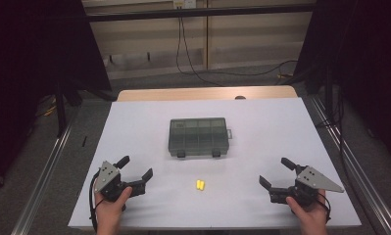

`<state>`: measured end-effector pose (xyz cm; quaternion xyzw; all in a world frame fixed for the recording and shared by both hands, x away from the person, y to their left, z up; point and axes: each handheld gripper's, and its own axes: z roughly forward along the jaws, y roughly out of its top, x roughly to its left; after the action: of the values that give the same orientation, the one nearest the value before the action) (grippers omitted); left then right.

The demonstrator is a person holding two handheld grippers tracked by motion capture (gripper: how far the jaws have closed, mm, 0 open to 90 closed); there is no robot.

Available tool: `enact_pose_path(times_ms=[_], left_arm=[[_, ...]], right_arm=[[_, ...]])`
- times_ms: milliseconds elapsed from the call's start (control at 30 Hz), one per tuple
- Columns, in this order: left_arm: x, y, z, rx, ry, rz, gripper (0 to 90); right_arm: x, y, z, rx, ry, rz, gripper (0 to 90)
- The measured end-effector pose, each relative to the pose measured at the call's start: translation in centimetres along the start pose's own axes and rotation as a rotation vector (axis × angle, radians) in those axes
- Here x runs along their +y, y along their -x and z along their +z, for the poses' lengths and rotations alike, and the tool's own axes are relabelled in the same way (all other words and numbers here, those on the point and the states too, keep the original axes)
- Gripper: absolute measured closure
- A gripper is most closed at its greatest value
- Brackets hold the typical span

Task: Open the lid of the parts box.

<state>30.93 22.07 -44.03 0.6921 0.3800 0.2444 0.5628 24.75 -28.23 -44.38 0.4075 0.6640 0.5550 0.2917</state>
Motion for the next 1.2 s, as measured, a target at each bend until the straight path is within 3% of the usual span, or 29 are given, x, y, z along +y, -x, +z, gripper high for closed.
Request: enact_pose_path(times_ms=[233,367,533,1200], left_arm=[[0.1,0.2,0.4,-0.009,-0.014,0.005,1.5],[0.1,0.4,0.9,-0.010,-0.020,-0.027,1.4],[0.3,0.4,1.5,-0.007,-0.032,-0.037,1.5],[0.4,0.5,3.7,-0.020,-0.075,-0.015,3.3]], right_arm=[[0.2,0.0,0.1,0.004,-0.010,-0.005,1.2],[0.4,0.0,0.4,0.013,-0.017,-0.011,1.4],[0.4,-0.2,0.9,0.027,-0.036,-0.026,1.2],[0.9,-0.1,3.2,0.029,-0.073,-0.015,2.8]])
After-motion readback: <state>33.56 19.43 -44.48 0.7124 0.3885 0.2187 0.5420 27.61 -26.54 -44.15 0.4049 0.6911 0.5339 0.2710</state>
